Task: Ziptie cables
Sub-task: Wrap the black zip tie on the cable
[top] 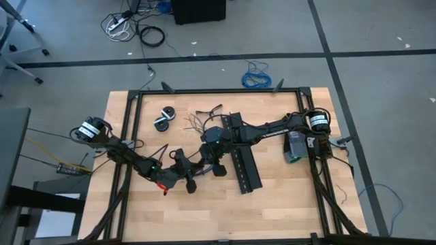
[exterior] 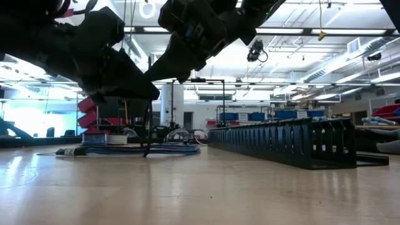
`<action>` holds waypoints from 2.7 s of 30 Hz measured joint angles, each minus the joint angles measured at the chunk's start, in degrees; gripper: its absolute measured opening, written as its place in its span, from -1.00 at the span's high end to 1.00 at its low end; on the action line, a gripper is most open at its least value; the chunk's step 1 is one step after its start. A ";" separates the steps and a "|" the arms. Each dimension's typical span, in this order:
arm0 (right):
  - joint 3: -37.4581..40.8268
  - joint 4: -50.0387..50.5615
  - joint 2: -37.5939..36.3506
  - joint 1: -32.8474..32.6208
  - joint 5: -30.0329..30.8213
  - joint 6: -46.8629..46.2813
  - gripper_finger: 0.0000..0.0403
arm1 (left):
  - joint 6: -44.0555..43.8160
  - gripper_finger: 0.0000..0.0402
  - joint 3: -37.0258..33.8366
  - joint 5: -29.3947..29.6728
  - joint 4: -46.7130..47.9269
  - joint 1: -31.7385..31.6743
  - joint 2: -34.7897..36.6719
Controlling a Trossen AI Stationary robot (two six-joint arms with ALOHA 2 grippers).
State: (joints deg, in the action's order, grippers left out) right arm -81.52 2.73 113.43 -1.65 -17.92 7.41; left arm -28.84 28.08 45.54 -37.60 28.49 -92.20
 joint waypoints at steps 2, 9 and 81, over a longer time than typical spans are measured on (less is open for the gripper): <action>0.00 -0.31 -0.07 -0.01 0.75 0.27 1.00 | -0.17 0.91 0.00 0.17 -0.11 -0.02 -0.72; 0.00 -1.18 -1.39 0.43 2.03 0.35 1.00 | -2.84 0.92 -0.07 0.54 -2.40 -0.02 -6.43; -0.22 9.02 -15.32 5.57 2.47 1.67 0.92 | -4.24 0.99 -0.17 1.23 -2.56 0.15 -10.32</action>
State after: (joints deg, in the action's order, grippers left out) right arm -81.73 11.75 98.10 3.92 -15.44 9.07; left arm -33.08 27.90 46.77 -40.16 28.64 -102.52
